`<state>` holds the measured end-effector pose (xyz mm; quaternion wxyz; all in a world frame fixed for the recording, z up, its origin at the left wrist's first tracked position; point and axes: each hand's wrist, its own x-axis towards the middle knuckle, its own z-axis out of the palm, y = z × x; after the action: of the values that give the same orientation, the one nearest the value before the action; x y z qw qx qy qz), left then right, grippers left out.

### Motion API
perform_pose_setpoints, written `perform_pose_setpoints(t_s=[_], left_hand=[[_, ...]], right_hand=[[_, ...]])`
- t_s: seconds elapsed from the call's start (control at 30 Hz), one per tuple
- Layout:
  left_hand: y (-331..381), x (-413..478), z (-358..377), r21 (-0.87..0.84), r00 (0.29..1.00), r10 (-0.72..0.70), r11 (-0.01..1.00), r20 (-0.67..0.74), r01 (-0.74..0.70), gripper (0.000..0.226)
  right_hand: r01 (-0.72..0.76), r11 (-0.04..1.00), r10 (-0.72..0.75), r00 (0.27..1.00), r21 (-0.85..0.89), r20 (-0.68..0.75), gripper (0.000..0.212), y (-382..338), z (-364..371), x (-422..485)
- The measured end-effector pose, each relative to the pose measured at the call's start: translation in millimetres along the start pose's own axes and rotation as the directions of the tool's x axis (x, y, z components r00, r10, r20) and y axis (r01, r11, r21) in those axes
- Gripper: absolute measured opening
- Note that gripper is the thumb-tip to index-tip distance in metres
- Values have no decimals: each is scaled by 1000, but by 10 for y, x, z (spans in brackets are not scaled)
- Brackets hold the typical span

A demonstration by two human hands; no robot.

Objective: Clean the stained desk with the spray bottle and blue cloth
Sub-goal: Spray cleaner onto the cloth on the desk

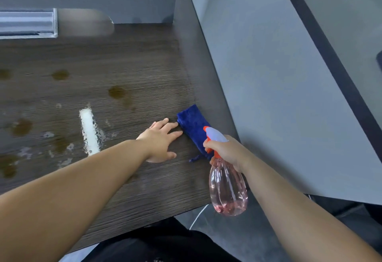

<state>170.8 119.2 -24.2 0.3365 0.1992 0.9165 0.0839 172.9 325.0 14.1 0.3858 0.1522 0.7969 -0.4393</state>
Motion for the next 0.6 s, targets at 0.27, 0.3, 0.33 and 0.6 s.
perform_pose_setpoints(t_s=[0.27,0.3,0.33,0.6], left_hand=[[-8,39,-25,32,997,-5,999,79,2,83],[-10,44,-21,38,997,-3,999,82,0,84],[-12,44,-13,45,996,-2,999,86,-2,86],[61,68,30,146,994,-51,989,94,37,107]], right_hand=[[-134,990,136,990,51,-47,27,174,-41,-48],[-135,990,137,989,40,-50,27,209,-56,-61],[-134,990,135,989,31,-54,29,245,-67,-76],[-122,992,122,991,17,-56,43,353,-71,-136]])
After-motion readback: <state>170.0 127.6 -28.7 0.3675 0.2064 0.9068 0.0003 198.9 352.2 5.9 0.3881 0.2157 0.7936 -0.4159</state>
